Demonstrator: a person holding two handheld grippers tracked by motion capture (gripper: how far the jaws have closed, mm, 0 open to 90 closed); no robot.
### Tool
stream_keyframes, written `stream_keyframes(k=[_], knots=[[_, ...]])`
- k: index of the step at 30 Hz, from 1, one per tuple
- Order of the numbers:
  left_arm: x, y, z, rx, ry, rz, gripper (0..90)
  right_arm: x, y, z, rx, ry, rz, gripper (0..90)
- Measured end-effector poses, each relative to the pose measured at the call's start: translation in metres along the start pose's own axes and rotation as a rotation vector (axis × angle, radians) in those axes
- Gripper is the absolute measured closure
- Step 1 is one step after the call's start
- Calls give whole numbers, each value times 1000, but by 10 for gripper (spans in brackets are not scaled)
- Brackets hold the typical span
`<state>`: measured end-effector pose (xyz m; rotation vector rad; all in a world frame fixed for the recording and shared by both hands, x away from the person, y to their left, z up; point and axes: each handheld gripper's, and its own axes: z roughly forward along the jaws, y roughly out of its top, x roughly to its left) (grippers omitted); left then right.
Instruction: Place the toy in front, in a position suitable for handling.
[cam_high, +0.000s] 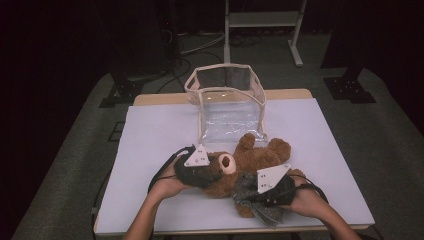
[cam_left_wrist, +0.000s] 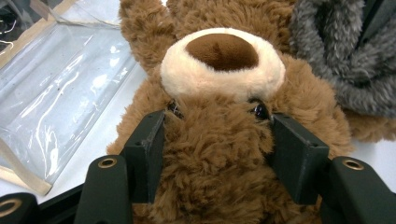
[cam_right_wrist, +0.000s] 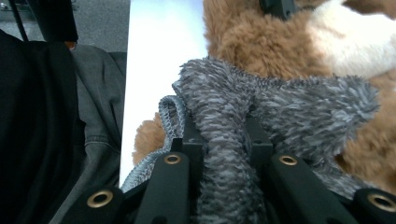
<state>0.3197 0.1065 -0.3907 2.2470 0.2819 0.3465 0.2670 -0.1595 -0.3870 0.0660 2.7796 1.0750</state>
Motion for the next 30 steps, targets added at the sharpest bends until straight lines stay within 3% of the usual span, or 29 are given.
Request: stream_keyframes(k=[3,6,14,19,21,30], knots=[[0,-2,-1,-8,-17,-3,398,-2,-9,1,35,7,14,752],[-1,-2,0,-12,-26,-10,398,-3,-16,-5,16,10,42,752],[-6,-3,-1,7,-47,21,400,-10,1,-18,-54,-47,26,751],[-6,-6,-2,0,-62,20,403,-14,-7,-21,-20,-48,33,751],[-7,-5,-2,2,-66,26,403,-13,-10,-23,-31,-46,48,751],[-10,-8,-4,-1,-75,34,402,-17,0,-24,-46,-47,33,750]])
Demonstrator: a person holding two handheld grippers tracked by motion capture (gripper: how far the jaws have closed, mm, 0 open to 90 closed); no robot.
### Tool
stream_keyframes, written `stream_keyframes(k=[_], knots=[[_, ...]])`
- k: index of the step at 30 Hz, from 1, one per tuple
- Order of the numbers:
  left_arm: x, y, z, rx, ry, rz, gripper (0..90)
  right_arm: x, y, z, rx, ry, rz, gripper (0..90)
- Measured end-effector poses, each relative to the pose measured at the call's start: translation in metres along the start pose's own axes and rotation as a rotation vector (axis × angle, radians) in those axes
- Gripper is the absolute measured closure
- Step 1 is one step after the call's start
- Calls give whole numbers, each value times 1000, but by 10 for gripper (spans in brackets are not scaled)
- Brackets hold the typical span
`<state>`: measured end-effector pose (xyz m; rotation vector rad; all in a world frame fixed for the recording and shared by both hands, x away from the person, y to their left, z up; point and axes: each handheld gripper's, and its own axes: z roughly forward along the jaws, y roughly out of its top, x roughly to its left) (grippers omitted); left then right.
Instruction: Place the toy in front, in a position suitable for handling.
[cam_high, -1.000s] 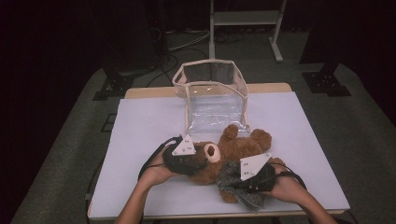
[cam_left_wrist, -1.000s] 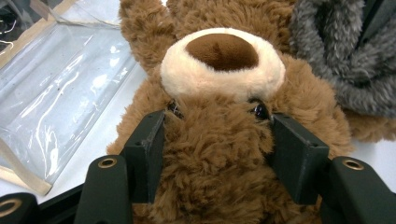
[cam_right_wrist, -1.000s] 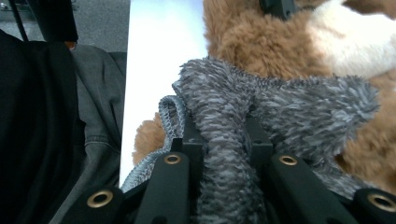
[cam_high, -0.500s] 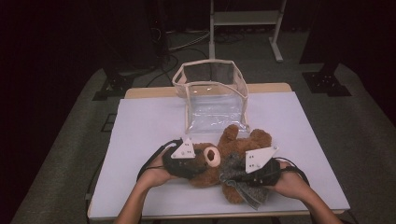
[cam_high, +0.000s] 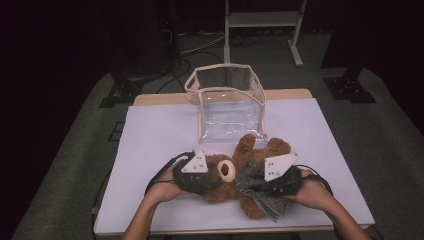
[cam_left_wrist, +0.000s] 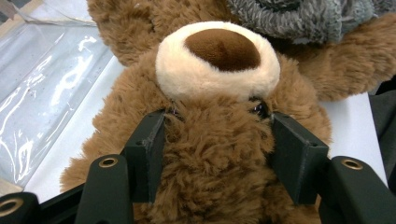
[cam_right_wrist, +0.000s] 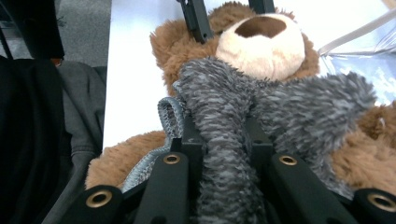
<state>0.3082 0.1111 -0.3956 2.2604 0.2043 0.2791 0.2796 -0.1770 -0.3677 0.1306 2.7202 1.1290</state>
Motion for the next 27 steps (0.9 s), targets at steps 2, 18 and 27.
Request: stream_keyframes(k=[2,18,27], knots=[[0,0,-1,0,-3,3,403,0,-2,-1,4,2,-1,750],[-4,-2,-2,-4,-39,3,400,-14,-11,-18,-31,29,60,749],[-5,-3,-2,-1,-37,2,399,-19,-1,-13,-20,17,53,746]])
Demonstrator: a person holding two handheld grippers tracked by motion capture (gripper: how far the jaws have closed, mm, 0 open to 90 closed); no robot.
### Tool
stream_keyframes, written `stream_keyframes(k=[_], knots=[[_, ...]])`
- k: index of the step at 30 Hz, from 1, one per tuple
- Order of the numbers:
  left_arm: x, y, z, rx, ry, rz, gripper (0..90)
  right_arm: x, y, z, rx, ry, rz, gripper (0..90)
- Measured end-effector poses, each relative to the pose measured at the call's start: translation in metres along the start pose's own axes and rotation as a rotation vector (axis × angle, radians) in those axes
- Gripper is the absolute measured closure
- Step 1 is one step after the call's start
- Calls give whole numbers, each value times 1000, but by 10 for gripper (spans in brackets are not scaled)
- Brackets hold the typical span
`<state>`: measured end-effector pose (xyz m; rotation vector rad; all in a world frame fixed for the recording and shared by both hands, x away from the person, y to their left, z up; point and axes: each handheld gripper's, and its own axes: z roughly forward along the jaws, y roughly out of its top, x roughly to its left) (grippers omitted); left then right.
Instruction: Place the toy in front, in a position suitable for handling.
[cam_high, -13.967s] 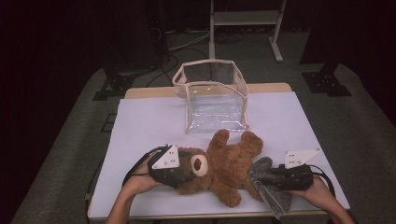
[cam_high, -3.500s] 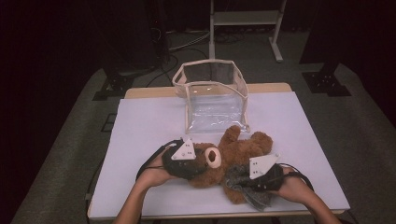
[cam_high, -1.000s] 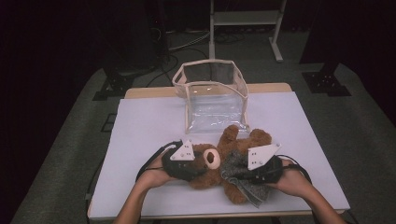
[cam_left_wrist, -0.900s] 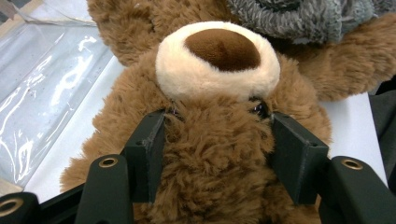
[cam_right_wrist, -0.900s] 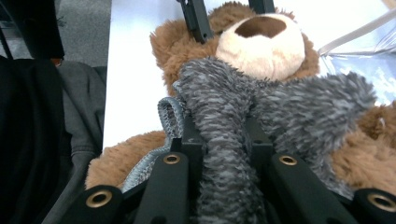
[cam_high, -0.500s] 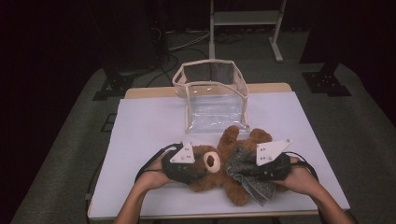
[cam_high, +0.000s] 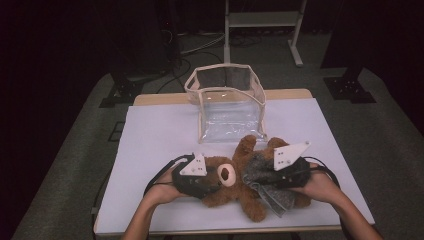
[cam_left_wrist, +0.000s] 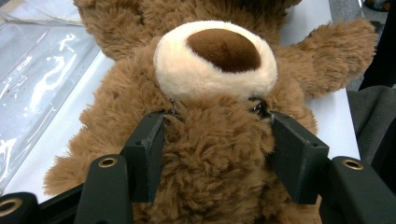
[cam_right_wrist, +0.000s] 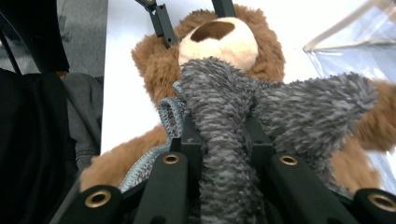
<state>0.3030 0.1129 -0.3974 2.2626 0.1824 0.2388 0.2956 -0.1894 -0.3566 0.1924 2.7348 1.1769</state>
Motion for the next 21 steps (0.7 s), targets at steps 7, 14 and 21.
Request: stream_keyframes(k=[7,14,21], knots=[[0,-2,-1,-9,-10,-1,400,-6,-8,-8,9,5,6,747],[0,0,-1,-2,-14,3,398,-20,3,-9,15,-22,5,745],[0,7,-3,-28,3,-14,283,-22,-8,-8,30,13,50,748]])
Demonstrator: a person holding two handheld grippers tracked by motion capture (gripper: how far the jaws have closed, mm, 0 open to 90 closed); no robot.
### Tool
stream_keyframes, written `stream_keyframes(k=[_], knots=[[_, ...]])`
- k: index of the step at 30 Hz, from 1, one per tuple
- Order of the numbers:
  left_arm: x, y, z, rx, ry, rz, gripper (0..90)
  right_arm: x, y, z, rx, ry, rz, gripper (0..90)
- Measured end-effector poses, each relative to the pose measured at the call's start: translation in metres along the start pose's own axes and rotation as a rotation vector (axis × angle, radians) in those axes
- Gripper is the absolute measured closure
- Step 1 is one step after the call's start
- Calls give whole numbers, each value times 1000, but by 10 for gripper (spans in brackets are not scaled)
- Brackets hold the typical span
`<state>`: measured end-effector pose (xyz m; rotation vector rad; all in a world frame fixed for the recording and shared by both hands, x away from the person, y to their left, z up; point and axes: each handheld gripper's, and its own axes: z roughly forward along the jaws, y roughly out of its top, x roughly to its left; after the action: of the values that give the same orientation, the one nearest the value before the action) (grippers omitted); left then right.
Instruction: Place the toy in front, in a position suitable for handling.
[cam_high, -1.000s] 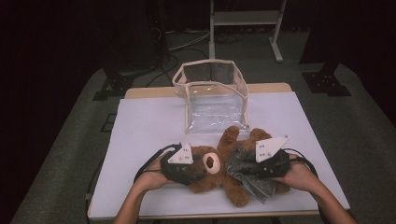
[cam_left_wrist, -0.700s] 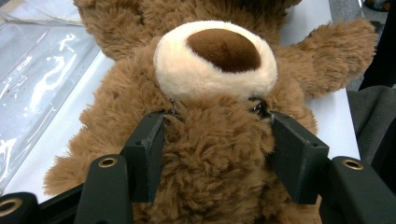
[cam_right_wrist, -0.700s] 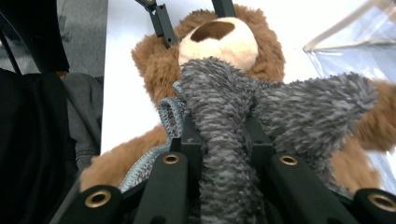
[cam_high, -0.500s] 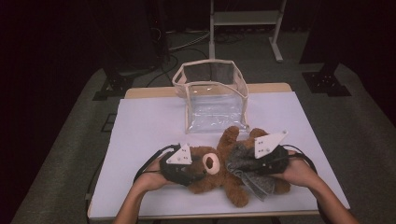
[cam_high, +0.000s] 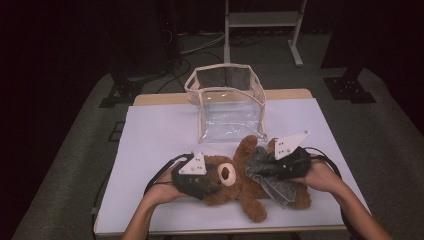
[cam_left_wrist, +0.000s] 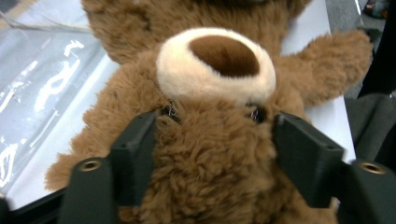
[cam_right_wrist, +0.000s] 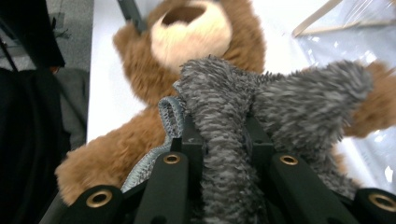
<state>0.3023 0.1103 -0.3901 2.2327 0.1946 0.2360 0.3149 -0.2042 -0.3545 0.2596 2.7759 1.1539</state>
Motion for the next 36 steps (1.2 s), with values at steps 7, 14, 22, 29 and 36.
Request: stream_keyframes(k=[7,14,22,29,36], knots=[[-4,11,1,2,1,-4,252,16,-12,-2,3,30,-5,749],[-11,9,7,38,-18,56,349,13,18,5,19,12,-54,748],[-14,6,5,46,-21,77,362,1,16,5,40,33,-44,748],[-14,9,7,65,-31,86,364,-6,-10,-24,37,-8,26,748],[-14,7,7,63,-40,81,366,-7,19,3,36,27,-34,746]])
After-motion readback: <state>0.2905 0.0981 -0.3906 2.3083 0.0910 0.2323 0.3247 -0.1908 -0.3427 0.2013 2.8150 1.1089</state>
